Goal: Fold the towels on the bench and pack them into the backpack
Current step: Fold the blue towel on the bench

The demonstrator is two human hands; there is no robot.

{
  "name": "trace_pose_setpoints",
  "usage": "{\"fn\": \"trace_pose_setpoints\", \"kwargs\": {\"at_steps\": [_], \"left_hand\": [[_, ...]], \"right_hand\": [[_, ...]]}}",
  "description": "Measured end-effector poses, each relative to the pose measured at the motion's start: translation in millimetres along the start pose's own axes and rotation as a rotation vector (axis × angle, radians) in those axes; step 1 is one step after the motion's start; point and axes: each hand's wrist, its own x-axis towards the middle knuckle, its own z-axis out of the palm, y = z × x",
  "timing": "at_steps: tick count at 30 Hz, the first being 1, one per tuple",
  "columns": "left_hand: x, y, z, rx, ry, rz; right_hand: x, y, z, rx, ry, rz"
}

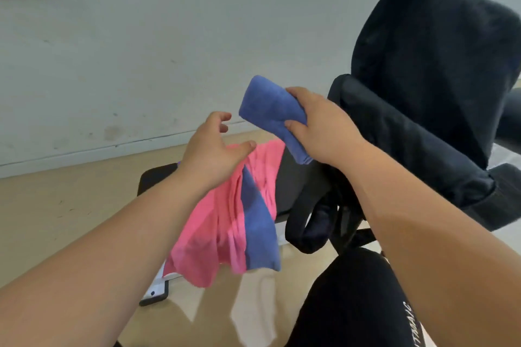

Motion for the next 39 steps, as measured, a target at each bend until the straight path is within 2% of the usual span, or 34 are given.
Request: {"fn": "trace_pose_setpoints", "kwargs": {"at_steps": [3,7,10,12,16,20,26,30,36,39], "left_hand": [[5,42,40,0.165,-0.112,0.229],[10,99,97,0.300,-0.259,0.545],[14,139,142,0.413,-0.309,0.740],[18,156,169,0.522,-0.363,0.802],[26,163,207,0.705,-0.484,0.874],[25,162,219,0.841,-0.430,0.889],[-4,103,209,0.795,-0.393,0.904],[-27,61,202,0.819,-0.356,0.835],[-44,59,193,0.818,-0.390,0.700],[-48,52,193,0.779,-0.349,0.738]], "right_hand": [[0,35,-45,-0.097,0.168,0.064],[-6,76,-100,-0.532,0.404,0.081],[-12,108,-124,-0.683,0.420,0.165],[-14,126,-131,-0.732,0.388,0.244],[-14,152,-134,-0.703,0.298,0.379],[-13,174,-131,-0.644,0.193,0.402],[-11,186,-123,-0.658,0.249,0.312],[-8,197,-121,-0.685,0.317,0.230],[8,213,-135,-0.639,0.254,0.241],[6,216,-138,-0.608,0.229,0.252]]}}
